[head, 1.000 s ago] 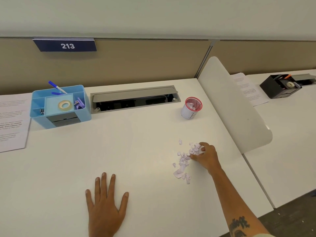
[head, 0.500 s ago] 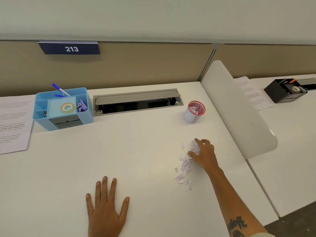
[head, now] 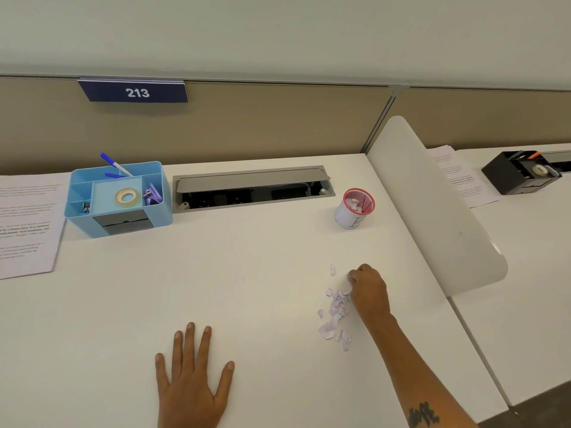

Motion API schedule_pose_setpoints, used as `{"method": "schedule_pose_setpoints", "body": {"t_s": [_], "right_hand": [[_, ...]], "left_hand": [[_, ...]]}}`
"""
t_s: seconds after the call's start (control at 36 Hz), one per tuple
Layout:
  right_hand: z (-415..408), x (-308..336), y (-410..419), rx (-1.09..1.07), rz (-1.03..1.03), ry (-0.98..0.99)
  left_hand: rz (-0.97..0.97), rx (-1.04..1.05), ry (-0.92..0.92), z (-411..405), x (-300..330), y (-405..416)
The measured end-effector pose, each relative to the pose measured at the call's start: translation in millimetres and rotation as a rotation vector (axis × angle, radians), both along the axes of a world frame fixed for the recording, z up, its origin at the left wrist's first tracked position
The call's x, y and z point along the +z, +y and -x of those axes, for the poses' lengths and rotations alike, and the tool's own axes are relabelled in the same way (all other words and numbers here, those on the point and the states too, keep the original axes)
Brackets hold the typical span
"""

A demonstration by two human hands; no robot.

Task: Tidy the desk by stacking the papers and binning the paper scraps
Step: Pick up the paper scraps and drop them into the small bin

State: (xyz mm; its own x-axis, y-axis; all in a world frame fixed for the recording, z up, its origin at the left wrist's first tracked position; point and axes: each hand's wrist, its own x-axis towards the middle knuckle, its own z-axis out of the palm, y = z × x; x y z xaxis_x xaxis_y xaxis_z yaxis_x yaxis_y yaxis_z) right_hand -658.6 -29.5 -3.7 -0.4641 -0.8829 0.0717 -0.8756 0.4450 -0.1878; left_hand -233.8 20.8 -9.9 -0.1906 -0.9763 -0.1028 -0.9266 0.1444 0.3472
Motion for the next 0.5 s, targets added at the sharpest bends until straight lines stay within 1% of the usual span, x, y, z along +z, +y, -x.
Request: {"method": "schedule_pose_setpoints", "body": {"t_s": [0.17, 0.25, 0.36, 0.42, 0.44, 0.47, 0.5], "right_hand": [[0, 3, -7, 0.058, 0.058, 0.046], [4, 3, -9, 0.066, 0.031, 0.048], [8, 11, -10, 0.046, -0.017, -0.008], [9, 24, -13, -0.014, 0.018, -0.083], [10, 29, -15, -0.069, 0.049, -0.151], [11, 35, -15, -0.153, 0.064, -0.256], [13, 40, -16, -0.263, 0.082, -0.429]], "left_hand": [[-0.004, 0.000, -0.001, 0, -1, -1], [-0.002, 0.003, 0.000, 0, 0, -1], [0.000, 0.001, -0.001, 0, 0, -1], [0.000, 0.005, -0.002, 1, 0, -2], [0.000, 0.005, -0.002, 1, 0, -2], [0.001, 0.005, -0.002, 1, 0, -2], [0.001, 0.004, -0.001, 1, 0, -2]]}}
